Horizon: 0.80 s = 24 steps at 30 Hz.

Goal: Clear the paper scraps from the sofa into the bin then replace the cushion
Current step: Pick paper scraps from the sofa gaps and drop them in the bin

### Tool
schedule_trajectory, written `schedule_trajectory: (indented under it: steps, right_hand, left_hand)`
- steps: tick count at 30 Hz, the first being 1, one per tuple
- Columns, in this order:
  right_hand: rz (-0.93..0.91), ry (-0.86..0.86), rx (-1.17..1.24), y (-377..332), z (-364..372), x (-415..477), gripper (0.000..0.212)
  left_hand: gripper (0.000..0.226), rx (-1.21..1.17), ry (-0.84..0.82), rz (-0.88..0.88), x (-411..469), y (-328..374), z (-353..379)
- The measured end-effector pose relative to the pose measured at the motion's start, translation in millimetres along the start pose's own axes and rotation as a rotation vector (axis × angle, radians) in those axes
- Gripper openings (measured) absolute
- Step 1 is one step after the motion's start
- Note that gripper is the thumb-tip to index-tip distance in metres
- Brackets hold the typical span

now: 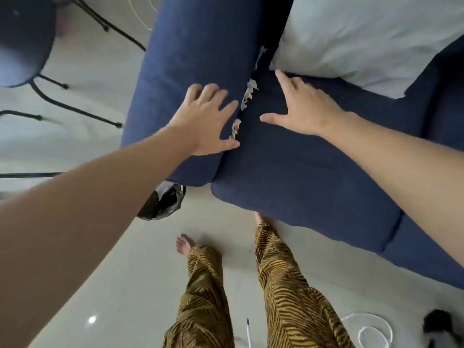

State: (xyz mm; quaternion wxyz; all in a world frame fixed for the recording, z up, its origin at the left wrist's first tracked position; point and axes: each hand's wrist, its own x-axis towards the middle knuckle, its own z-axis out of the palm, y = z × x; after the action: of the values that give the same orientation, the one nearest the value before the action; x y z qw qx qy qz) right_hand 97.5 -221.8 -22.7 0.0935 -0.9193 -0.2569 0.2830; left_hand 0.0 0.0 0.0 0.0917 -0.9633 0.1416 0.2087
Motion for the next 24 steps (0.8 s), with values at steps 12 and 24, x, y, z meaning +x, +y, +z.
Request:
schedule_trajectory:
  steps: [12, 24]
  right_hand:
    - [0.051, 0.008, 0.006, 26, 114, 140, 0.106]
    - [0.081, 0.116, -0.136, 8, 154, 207, 0.034]
  left_hand:
    - [0.081, 0.556, -0.229, 0.09, 106, 48, 113]
    - [0.046, 0.638, -0.28, 0.029, 140, 63, 151]
